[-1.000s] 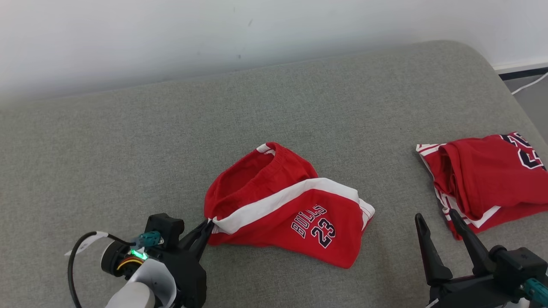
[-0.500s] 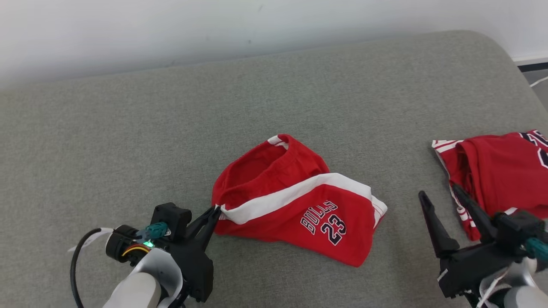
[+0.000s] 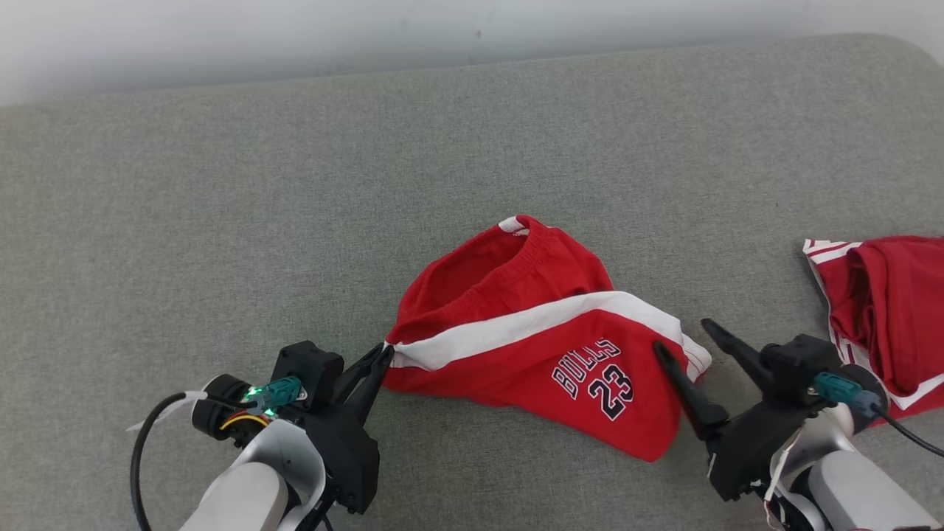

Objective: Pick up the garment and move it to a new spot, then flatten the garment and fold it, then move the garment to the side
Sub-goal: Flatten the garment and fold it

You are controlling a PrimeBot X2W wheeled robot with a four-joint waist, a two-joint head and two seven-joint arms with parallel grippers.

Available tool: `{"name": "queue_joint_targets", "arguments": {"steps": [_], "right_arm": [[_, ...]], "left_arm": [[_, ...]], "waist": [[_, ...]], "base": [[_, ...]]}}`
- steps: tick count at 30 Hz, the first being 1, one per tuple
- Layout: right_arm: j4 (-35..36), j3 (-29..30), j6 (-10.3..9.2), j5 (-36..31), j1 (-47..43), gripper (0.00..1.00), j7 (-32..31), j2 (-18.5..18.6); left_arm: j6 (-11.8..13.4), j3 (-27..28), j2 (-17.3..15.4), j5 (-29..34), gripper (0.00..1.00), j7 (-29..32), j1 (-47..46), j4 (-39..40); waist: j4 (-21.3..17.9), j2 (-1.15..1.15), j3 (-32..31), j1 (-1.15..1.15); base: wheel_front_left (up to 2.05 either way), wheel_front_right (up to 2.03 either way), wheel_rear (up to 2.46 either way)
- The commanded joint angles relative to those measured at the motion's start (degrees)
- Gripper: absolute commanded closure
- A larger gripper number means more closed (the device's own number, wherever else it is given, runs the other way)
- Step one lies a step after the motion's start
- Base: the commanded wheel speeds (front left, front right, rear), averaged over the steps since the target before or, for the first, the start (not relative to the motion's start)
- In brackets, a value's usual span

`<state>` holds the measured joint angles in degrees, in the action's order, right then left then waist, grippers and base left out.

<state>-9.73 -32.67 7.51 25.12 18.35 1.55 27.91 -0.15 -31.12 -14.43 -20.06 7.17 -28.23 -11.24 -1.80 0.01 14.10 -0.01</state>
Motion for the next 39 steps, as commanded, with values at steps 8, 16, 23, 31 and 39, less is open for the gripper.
{"name": "queue_joint_targets", "arguments": {"steps": [8, 16, 23, 31, 39], "right_arm": [[-3.3, -7.2, -0.04, 4.0, 4.3, 1.0, 1.9, 1.3], [0.0, -3.1, -0.04, 2.8, 3.6, 1.0, 5.1, 2.0], [5.6, 4.8, -0.04, -0.9, 1.4, 1.0, 4.9, 1.5], [16.0, 12.1, -0.06, -6.3, 0.5, 1.0, 2.1, 0.7], [27.8, 18.0, -0.06, -9.8, 0.5, 1.0, -1.0, -0.3]], "left_arm": [[0.8, 0.1, -0.2, -0.1, 1.0, -1.4, -0.5, -0.3], [3.3, 2.5, -0.5, -0.9, 1.0, -4.7, 1.4, 2.5], [6.1, 6.1, -0.5, -2.7, 1.0, -7.6, 2.5, 9.3], [10.1, 10.4, -1.2, -2.2, 1.0, -10.3, 2.4, 20.8], [11.4, 10.7, -1.5, -0.1, 1.0, -10.3, 0.3, 34.6]], "waist": [[0.2, -0.01, 0.3, 0.01], [-0.2, -0.01, -1.6, 0.01], [-0.4, -0.01, -3.9, 0.01], [-0.8, -0.01, -7.3, 0.01], [-0.4, -0.01, -8.4, 0.01]], "base": [[0.0, 0.0, 0.0], [0.0, 0.0, 0.0], [0.0, 0.0, 0.0], [0.0, 0.0, 0.0], [0.0, 0.0, 0.0]]}}
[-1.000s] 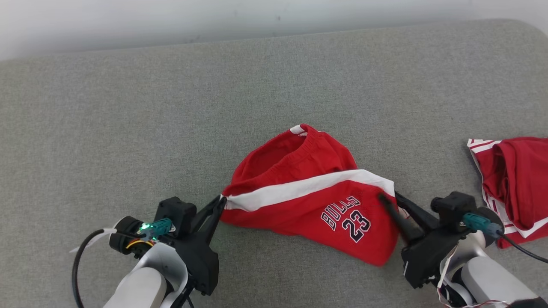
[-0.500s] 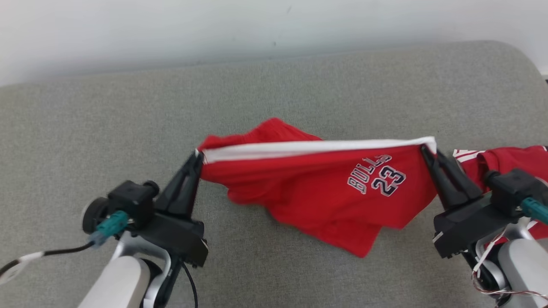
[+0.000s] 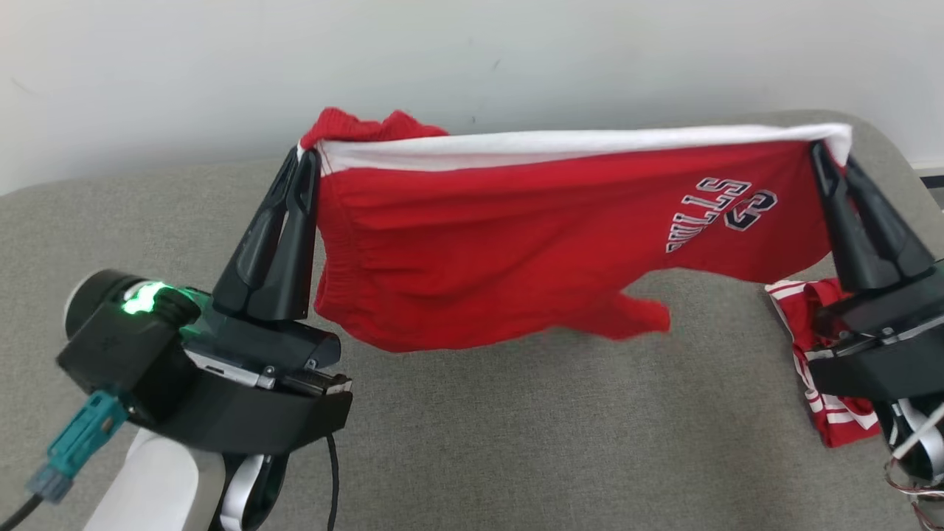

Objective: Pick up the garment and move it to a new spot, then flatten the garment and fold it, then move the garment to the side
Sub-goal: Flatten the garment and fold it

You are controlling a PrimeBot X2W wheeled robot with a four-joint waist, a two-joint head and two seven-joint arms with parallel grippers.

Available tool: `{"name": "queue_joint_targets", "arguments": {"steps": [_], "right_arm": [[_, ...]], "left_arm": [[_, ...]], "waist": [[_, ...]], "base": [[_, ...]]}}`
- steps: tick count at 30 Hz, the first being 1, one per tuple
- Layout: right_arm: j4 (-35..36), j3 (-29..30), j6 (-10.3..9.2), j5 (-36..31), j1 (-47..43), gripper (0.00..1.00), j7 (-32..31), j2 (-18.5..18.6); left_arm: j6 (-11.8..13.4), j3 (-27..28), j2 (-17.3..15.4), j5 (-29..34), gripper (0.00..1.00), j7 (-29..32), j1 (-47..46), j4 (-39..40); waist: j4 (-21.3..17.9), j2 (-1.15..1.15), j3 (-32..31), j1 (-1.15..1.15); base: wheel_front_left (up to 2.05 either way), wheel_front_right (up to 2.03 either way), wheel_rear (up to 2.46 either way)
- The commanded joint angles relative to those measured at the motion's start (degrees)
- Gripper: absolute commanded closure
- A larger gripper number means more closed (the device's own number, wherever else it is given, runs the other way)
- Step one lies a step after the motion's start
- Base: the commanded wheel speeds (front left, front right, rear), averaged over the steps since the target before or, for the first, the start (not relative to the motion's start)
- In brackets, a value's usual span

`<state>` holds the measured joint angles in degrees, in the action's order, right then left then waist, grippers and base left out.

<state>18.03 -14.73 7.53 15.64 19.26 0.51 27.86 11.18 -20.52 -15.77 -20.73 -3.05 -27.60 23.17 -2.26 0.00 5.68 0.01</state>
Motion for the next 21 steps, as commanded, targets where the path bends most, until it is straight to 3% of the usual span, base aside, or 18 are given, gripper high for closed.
{"name": "queue_joint_targets", "arguments": {"steps": [1, 7, 12, 17, 21], "right_arm": [[1.3, 0.6, -0.07, -0.6, -0.5, 1.0, -0.4, -0.4], [5.8, 2.4, -0.07, -0.9, -1.4, 1.0, -2.2, -1.3], [2.9, 2.1, -0.07, 1.3, 0.0, 1.0, -2.3, -1.7], [-7.0, -0.7, -0.07, 5.1, 6.2, 1.0, -1.2, -0.5], [-20.2, -6.8, -0.07, 8.3, 18.3, 1.0, 1.3, 0.2]], "left_arm": [[0.3, 0.0, -0.4, 1.1, 1.0, 0.3, -0.7, 1.6], [0.4, -1.4, -0.7, 0.6, 1.0, 3.6, -0.4, 6.9], [0.5, -1.0, -0.1, -1.9, 1.0, 5.7, -0.5, 4.6], [-2.6, 0.4, 1.8, -9.7, 1.0, 7.9, -5.0, -5.9], [-6.8, 1.9, 4.2, -15.6, 1.0, 9.4, -14.8, -21.9]], "waist": [[0.1, 0.0, 0.0, -0.01], [0.1, 0.0, 0.9, -0.01], [-0.1, 0.0, 2.6, -0.01], [0.0, 0.0, 5.0, -0.01], [0.1, 0.0, 7.8, -0.01]], "base": [[0.0, 0.0, 0.0], [0.0, 0.0, 0.0], [0.0, 0.0, 0.0], [0.0, 0.0, 0.0], [0.0, 0.0, 0.0]]}}
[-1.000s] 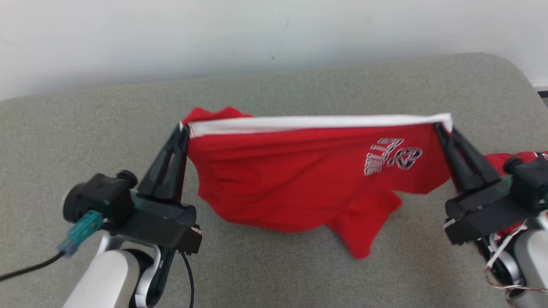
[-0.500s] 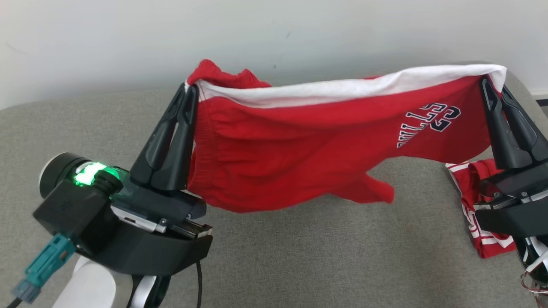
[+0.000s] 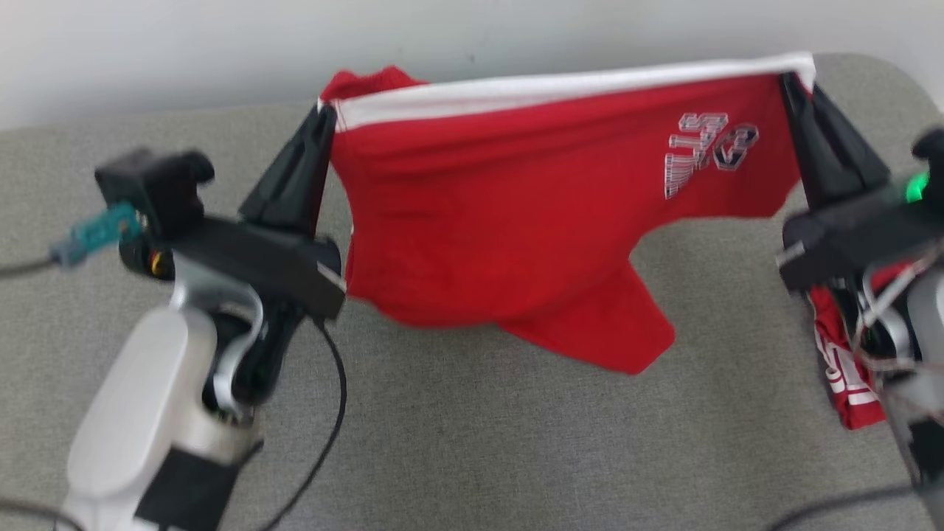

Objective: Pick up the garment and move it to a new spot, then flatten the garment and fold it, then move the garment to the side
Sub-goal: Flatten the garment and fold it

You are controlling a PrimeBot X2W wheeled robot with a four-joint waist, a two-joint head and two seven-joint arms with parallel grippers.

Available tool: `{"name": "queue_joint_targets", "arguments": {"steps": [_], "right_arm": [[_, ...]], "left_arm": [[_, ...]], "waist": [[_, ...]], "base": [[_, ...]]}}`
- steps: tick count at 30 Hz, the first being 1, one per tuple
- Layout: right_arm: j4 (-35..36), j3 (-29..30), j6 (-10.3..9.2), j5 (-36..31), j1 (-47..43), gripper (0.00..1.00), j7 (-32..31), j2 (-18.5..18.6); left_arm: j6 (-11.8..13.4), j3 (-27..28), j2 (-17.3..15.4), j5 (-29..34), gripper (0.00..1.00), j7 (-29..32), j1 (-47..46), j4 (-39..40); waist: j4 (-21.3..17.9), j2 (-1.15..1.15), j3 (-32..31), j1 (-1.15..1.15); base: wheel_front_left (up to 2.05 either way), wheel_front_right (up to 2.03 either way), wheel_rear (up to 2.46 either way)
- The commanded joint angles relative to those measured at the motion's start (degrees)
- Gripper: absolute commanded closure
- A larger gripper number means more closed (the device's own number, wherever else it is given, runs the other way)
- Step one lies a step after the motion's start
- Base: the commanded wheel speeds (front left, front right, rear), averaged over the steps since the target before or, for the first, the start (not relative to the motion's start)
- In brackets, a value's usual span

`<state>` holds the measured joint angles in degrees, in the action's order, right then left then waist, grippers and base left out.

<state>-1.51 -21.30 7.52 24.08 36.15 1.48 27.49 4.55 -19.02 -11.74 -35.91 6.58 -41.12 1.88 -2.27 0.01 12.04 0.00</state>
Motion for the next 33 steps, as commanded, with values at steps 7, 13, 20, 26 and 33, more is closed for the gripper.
{"name": "queue_joint_targets", "arguments": {"steps": [7, 13, 20, 26, 33], "right_arm": [[-14.6, -7.1, -0.07, 1.7, 18.3, 1.0, 5.5, -1.3], [-23.9, -9.1, -0.06, 0.4, 31.1, 1.0, 11.5, -3.0], [-26.2, -14.6, -0.06, -0.7, 28.9, 1.0, 13.5, -3.2], [-25.7, -21.5, -0.06, 2.7, 17.4, 1.0, 13.7, -3.0], [-22.5, -19.5, -0.06, 5.5, 3.6, 1.0, 13.7, -2.1]], "left_arm": [[-3.0, 3.3, 3.0, -2.8, 1.0, -2.8, -16.5, -17.3], [-5.5, 5.0, 4.3, -2.2, 1.0, -9.3, -28.7, -26.2], [-9.0, 2.3, 4.6, -1.1, 1.0, -15.1, -24.5, -28.1], [-10.1, 0.2, 5.3, -1.5, 1.0, -19.5, -10.1, -29.3], [-11.5, -2.8, 6.6, -5.7, 1.0, -20.0, 3.6, -28.4]], "waist": [[0.1, -0.01, 3.7, 0.0], [0.1, -0.01, 5.4, 0.0], [0.9, -0.01, 7.8, 0.0], [1.4, -0.01, 9.2, 0.0], [2.1, -0.01, 8.7, 0.0]], "base": [[0.0, 0.0, 0.0], [0.0, 0.0, 0.0], [0.0, 0.0, 0.0], [0.0, 0.0, 0.0], [0.0, 0.0, 0.0]]}}
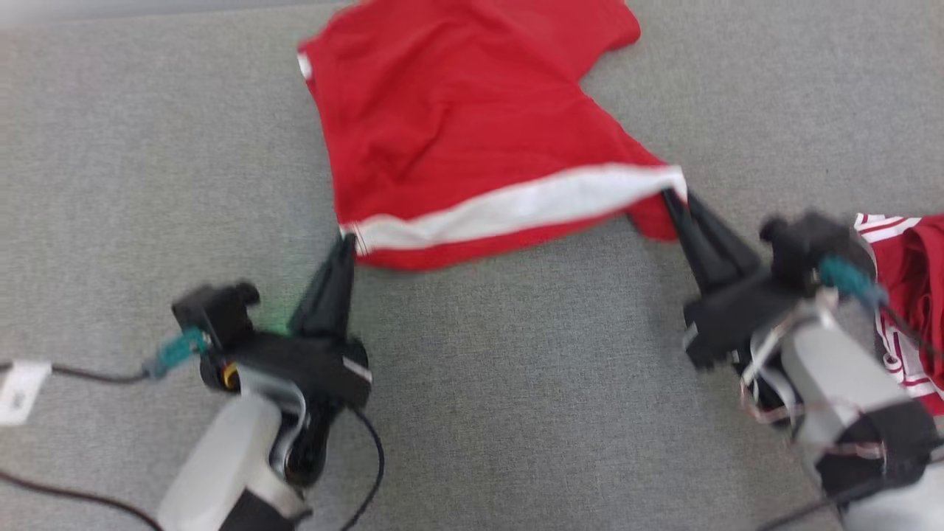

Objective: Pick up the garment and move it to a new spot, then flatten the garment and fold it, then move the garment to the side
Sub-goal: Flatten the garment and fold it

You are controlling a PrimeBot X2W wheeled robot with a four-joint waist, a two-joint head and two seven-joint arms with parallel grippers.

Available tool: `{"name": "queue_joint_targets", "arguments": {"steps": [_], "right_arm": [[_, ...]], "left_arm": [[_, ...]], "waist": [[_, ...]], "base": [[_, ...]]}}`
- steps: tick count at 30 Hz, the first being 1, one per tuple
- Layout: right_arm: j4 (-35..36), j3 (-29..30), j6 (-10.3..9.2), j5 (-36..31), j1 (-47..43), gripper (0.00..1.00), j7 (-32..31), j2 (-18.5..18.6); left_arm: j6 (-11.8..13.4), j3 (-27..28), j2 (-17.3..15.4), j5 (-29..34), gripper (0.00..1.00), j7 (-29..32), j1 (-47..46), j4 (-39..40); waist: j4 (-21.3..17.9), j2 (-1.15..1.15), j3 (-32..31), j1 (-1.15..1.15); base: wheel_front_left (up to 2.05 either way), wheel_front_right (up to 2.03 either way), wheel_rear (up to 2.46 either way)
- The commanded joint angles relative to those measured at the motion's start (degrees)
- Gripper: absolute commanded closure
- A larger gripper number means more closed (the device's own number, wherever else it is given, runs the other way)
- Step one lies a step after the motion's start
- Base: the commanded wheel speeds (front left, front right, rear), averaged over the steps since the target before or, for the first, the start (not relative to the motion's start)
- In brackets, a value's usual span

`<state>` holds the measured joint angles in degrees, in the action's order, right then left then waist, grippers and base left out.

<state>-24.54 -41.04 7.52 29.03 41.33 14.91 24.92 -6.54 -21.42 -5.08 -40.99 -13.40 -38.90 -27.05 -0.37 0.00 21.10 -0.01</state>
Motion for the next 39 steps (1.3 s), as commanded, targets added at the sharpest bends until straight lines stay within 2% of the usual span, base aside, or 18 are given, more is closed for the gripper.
{"name": "queue_joint_targets", "arguments": {"steps": [1, 6, 11, 17, 26, 34, 39], "right_arm": [[1.2, 0.9, -0.06, 0.5, -3.3, 1.0, 0.3, 0.8], [4.0, 4.6, -0.06, 1.1, -13.0, 1.0, 0.3, 1.8], [7.0, 7.8, -0.06, 1.0, -22.2, 1.0, 0.2, 0.8], [10.6, 11.7, -0.06, 0.0, -30.6, 1.0, -0.8, -1.3], [19.4, 20.0, -0.07, -3.9, -42.8, 1.0, -6.2, -4.6], [26.8, 24.5, -0.07, -6.5, -50.6, 1.0, -11.7, -6.4], [30.2, 26.9, -0.07, -7.8, -52.3, 1.0, -13.6, -6.5]], "left_arm": [[-0.4, -1.0, -0.1, -1.4, 1.0, 0.2, 3.0, 0.7], [-0.8, -2.3, -1.3, -3.8, 1.0, 0.5, 9.8, 3.3], [-0.3, -2.9, -3.4, -4.7, 1.0, 0.8, 16.4, 7.8], [2.4, -3.2, -5.5, -4.9, 1.0, 2.4, 24.2, 14.4], [8.7, -4.5, -8.8, -4.5, 1.0, 7.1, 35.3, 26.6], [11.7, -5.5, -10.0, -5.4, 1.0, 9.6, 40.9, 32.9], [13.3, -5.5, -10.7, -4.7, 1.0, 10.4, 42.1, 36.0]], "waist": [[0.3, 0.0, -0.8, 0.01], [0.4, 0.0, -2.6, 0.01], [-0.4, 0.0, -4.9, 0.01], [-1.3, 0.0, -7.6, 0.01], [-0.8, 0.0, -10.5, 0.01], [-0.3, 0.0, -11.1, 0.01], [0.6, 0.0, -11.3, 0.01]], "base": [[0.0, 0.0, 0.0], [0.0, 0.0, 0.0], [0.0, 0.0, 0.0], [0.0, 0.0, 0.0], [0.0, 0.0, 0.0], [0.0, 0.0, 0.0], [0.0, 0.0, 0.0]]}}
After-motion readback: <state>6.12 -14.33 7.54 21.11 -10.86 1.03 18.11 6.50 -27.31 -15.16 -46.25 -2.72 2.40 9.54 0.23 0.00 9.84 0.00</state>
